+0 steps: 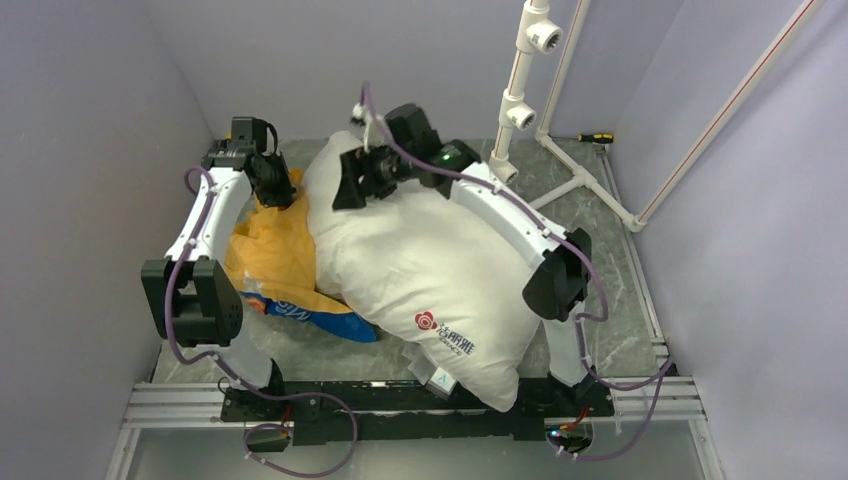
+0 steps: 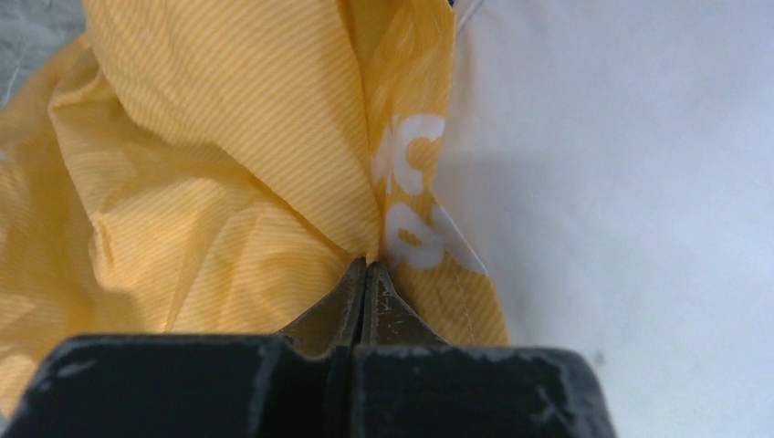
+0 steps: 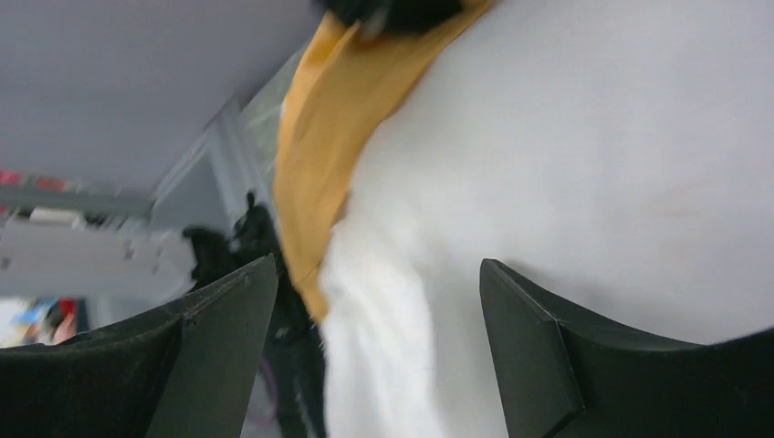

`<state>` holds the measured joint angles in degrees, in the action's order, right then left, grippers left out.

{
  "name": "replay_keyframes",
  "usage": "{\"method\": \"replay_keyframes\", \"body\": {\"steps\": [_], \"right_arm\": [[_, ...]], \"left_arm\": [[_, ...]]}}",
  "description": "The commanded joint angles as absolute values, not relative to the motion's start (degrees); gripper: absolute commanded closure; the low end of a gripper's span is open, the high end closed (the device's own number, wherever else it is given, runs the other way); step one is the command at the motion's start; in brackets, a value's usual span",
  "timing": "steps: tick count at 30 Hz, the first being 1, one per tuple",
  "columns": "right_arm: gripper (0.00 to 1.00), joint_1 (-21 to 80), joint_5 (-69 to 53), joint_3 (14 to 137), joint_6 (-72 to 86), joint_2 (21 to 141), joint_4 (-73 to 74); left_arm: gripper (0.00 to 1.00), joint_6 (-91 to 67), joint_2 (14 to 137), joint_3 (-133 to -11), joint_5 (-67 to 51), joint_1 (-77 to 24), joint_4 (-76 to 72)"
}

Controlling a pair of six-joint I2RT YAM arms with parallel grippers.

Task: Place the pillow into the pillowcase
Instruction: Stuff the pillow into the pillowcase.

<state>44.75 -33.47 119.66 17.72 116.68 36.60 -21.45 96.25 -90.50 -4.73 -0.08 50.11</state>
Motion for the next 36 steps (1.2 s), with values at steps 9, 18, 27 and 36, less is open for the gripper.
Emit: {"method": "replay_keyframes", "body": {"steps": [9, 18, 27, 36], "right_arm": [[0.10, 36.2, -23.2, 141.2, 30.0, 136.9, 26.9], [0.64, 39.0, -48.1, 132.2, 35.4, 141.2, 23.0], [1.00, 43.3, -52.5, 107.4, 33.6, 123.8, 17.6], [1.00, 47.0, -52.0, 106.2, 33.0, 123.2, 19.7]], "left_arm": [[1.00, -21.1, 88.6, -85.3, -9.6, -0.1, 48.8], [0.52, -19.4, 86.0, -93.9, 2.0, -0.1, 56.8], [0.27, -18.2, 86.4, -104.1, 4.7, -0.1, 58.9], [0.29, -18.7, 92.8, -107.6, -2.3, -0.1, 64.2]]}}
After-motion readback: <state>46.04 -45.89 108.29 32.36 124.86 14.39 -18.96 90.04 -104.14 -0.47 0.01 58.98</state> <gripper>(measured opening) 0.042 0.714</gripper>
